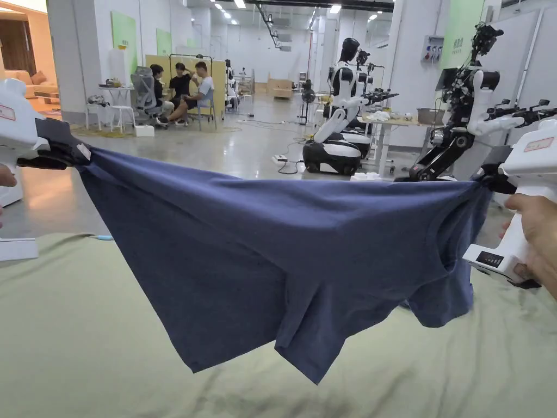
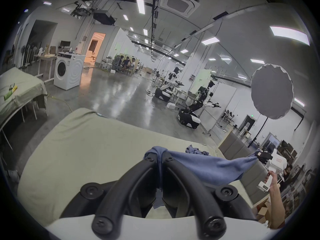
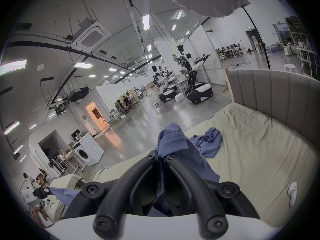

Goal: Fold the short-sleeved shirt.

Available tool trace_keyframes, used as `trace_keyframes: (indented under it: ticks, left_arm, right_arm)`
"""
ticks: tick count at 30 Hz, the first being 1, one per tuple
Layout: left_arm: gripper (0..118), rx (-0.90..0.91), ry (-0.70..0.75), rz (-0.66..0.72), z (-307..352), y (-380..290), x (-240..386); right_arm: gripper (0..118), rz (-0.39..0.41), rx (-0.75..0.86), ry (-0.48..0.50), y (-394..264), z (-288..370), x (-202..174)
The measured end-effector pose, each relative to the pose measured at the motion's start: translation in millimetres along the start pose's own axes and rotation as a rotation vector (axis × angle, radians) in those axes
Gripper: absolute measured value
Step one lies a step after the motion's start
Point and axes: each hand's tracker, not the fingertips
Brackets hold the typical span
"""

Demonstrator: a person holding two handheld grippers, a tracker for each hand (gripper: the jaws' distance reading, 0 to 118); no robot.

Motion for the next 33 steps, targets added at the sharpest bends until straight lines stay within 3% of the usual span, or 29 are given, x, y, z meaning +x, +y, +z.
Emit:
trace_keyframes:
  ticks: [9,17,25,33]
  left_arm:
    - [3,0.039,0.017,0.017,-43,24,-6]
    - [3,-0.013,0.014,0.025,-49,-20,-23]
    - [3,-0.074,-0.027,0.076,-9,-139,-55]
    - [3,-0.202,-0.012,0.122,76,-308,-76]
  right_arm:
    - [6,-0.034,0.012,0.003,1,-49,1]
    - [6,-0.043,-0.045,0.026,-41,-65,25]
    - [6,-0.039,-0.136,0.036,-118,-30,72]
    - [6,-0.080,-0.231,0.039,-243,88,148]
